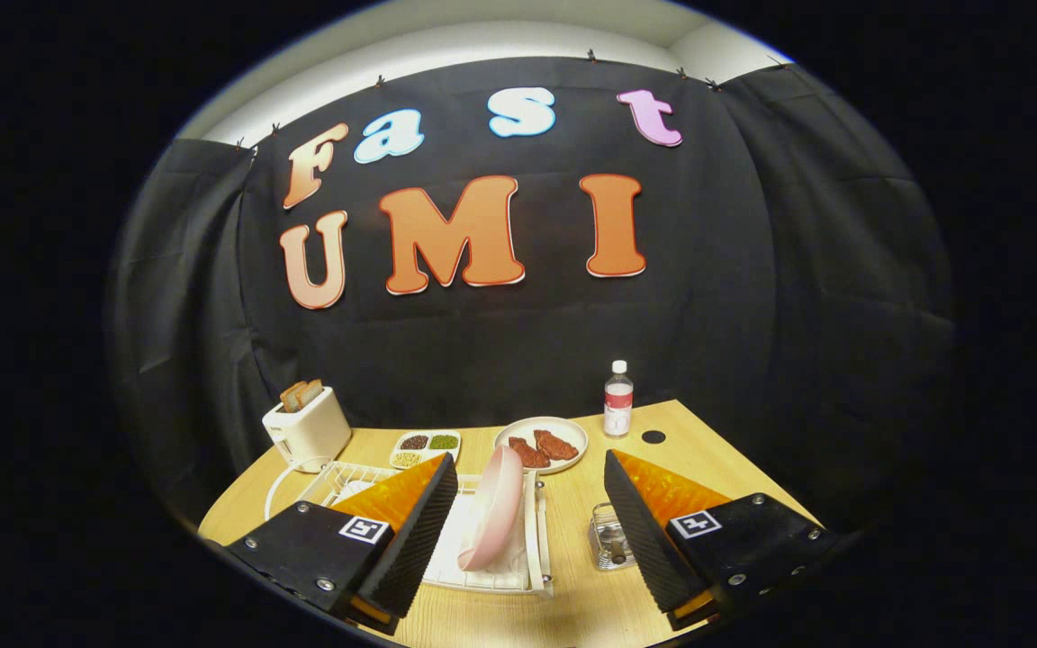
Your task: Take the plate from the dish rack, then take the spoon from the basket and place it into the plate.
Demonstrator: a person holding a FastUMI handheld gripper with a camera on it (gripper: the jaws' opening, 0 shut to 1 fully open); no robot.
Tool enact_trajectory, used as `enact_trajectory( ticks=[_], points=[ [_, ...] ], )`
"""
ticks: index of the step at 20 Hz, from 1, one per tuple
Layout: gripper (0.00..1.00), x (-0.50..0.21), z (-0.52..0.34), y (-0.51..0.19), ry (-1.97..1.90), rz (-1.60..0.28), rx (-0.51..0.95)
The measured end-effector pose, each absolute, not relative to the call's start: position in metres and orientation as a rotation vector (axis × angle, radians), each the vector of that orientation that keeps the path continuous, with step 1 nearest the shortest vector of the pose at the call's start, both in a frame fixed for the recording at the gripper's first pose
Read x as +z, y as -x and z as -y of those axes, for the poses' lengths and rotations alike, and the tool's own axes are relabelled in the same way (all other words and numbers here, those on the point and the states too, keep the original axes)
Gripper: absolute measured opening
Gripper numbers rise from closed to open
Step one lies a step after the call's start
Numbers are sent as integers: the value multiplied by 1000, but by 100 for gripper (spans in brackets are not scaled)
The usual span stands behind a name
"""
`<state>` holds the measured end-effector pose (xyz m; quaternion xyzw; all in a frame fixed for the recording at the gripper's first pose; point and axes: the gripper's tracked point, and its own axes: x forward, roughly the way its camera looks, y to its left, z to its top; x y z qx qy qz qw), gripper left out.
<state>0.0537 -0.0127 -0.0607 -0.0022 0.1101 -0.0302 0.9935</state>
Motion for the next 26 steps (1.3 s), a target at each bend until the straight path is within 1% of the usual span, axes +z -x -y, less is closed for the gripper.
enact_trajectory(
  ticks=[8, 10, 12, 14, 15, 16, 17, 18, 19, 20, 21, 26],
  points=[
    [98, -130, -1, -113, -5, -465, -63],
    [96, -149, -6, -123, -20, -527, -57],
    [92, -167, -10, -127, -27, -586, -53],
    [86, -175, -12, -127, -37, -616, -58],
    [79, -177, -14, -127, -44, -628, -59],
    [74, -181, -16, -128, -48, -641, -59],
    [65, -184, -15, -128, -50, -652, -65],
    [61, -186, -15, -127, -55, -665, -71],
    [50, -187, -16, -127, -66, -672, -80],
    [44, -187, -15, -128, -79, -673, -93],
    [35, -186, -14, -128, -89, -681, -106],
    [27, -172, -7, -130, -108, -648, -168]
  ],
)
